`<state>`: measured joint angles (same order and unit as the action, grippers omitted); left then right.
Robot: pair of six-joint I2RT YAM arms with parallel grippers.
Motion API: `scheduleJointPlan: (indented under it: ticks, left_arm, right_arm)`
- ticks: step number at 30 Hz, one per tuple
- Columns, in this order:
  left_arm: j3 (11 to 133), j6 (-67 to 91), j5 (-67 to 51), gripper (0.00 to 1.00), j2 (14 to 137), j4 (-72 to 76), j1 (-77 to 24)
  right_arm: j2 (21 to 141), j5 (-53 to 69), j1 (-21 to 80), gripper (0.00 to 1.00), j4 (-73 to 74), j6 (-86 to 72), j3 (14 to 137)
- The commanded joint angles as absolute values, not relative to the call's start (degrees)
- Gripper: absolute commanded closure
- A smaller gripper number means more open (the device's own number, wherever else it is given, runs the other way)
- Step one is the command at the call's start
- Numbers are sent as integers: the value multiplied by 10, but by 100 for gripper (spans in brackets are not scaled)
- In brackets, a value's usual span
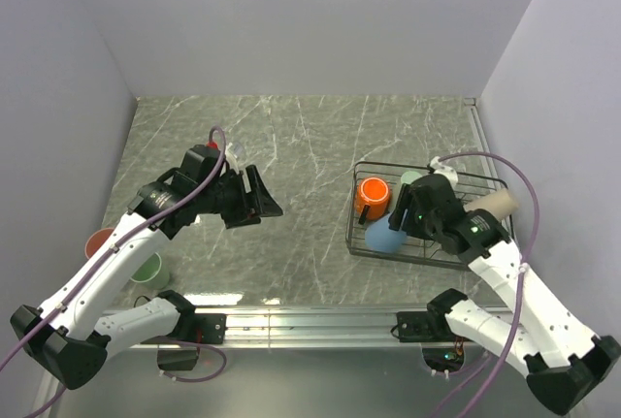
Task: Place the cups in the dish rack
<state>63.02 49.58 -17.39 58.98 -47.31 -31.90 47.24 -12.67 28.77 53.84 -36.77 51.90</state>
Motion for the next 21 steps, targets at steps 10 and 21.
scheduleJointPlan:
  ticks: [10, 21]
  left_arm:
    - [651, 480, -148, 30, 564, -497, -320]
    - [644, 482, -133, 31, 547, -510, -320]
  right_arm:
    - [580, -283, 415, 100, 527, -461, 556]
    - [656, -308, 488, 100, 536, -489, 608]
